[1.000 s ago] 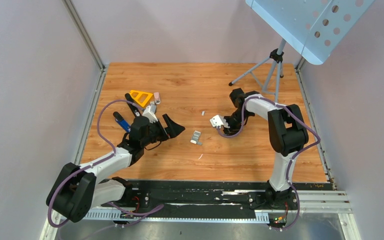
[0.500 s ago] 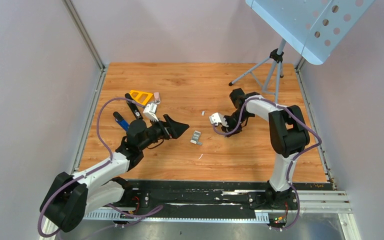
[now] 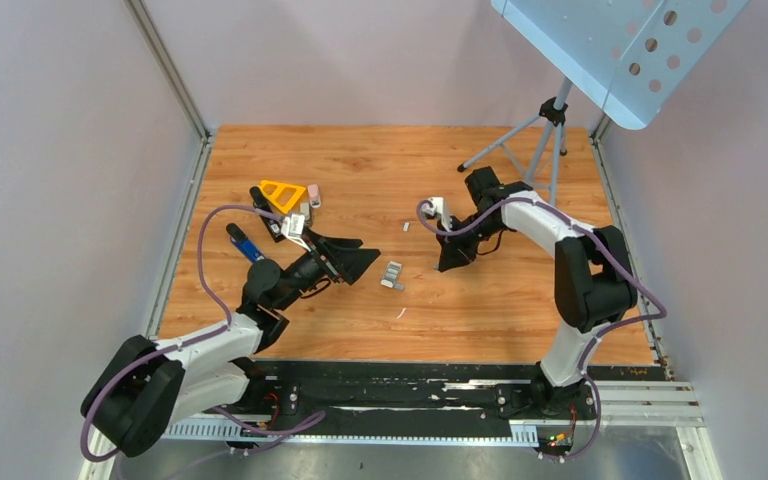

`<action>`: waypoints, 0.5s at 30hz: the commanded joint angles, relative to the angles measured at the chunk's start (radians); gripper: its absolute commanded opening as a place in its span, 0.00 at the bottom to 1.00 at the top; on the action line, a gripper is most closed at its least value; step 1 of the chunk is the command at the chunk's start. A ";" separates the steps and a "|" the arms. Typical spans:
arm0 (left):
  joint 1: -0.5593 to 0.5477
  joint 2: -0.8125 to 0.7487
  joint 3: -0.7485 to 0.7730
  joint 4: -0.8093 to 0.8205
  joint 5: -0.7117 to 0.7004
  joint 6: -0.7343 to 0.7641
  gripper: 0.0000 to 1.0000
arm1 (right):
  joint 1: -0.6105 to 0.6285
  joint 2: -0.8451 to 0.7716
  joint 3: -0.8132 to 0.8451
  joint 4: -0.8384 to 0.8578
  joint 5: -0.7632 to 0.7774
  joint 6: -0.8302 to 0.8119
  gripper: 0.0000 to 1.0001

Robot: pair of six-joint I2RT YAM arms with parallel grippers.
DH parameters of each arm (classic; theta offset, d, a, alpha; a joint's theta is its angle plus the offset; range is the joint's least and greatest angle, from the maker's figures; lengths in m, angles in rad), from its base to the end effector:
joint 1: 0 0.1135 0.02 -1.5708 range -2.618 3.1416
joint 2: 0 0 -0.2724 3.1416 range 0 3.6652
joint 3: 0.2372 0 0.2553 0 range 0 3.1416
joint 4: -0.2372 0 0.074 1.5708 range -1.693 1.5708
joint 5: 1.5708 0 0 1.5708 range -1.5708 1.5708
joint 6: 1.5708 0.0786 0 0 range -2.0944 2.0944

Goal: Unload the staples from the stapler
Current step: Pick up the staple from the center of the board.

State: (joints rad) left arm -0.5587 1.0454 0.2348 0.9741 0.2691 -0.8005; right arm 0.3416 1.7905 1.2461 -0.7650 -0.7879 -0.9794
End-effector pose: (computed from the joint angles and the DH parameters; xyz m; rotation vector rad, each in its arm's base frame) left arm 0.1972 -0.1479 0.2350 0.0577 1.5468 -1.2931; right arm 0.3169 0.1718 0.1771 -1.6509 1.9010 0.8887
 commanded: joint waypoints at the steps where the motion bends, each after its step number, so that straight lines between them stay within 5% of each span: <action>1: -0.012 0.051 0.021 0.204 0.044 -0.058 1.00 | -0.006 -0.067 0.030 -0.008 -0.254 0.254 0.12; 15: -0.057 0.269 0.073 0.557 -0.020 -0.246 1.00 | -0.006 -0.077 0.213 0.096 -0.531 0.717 0.11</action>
State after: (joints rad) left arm -0.6052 1.2465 0.2771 1.3441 0.2756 -0.9592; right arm 0.3412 1.7248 1.4124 -0.7177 -1.1934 -0.4629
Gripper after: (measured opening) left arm 0.997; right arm 0.166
